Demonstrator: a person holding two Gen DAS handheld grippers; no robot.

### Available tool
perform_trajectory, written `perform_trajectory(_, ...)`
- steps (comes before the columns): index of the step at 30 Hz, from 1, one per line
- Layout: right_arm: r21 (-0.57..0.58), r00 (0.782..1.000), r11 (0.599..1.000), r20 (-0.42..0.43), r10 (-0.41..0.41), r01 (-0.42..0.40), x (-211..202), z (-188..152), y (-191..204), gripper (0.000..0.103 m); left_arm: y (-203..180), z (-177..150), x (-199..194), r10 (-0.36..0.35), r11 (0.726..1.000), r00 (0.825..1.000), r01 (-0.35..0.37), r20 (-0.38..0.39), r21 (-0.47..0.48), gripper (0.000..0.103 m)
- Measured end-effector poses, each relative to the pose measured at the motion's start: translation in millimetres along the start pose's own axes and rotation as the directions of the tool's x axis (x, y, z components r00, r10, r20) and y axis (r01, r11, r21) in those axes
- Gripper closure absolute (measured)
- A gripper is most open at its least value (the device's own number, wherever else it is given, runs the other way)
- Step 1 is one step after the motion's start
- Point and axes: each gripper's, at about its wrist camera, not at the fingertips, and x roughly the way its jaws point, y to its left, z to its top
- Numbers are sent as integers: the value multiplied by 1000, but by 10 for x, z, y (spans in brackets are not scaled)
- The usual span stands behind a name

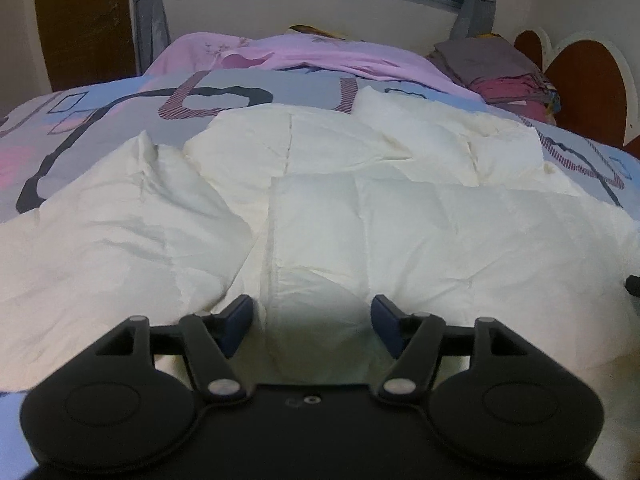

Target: Fold large clothes

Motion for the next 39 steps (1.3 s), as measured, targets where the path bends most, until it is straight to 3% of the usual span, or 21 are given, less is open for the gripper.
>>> perform_trajectory(8, -77, 996, 994, 25, 84, -82, -225, -45, 449, 35, 61, 15, -205, 5, 1000, 1000, -5, 15, -5, 39)
perform_trajectory(15, -117, 996, 990, -58, 71, -78, 38, -138, 697, 35, 223, 9, -428, 8, 1000, 999, -7, 42, -19, 38)
perform_trajectory(19, -98, 993, 989, -44, 108, -112, -81, -65, 772, 35, 438, -28, -581, 7, 998, 999, -4, 47, -63, 36)
perform_trajectory(24, -147, 981, 970, -21, 191, -192, -265, -46, 1159, 35, 887, -169, -762, 28, 986, 999, -24, 24, -164, 30)
perform_trajectory(31, -207, 953, 931, -35, 301, -302, -358, -72, 1861, 35, 1725, -470, -1017, 102, 932, 995, -99, -10, -350, 28)
perform_trajectory(39, -252, 929, 896, -43, 367, -366, -397, -71, 2504, 35, 2608, -756, -1243, 200, 828, 979, -182, -24, -529, 29)
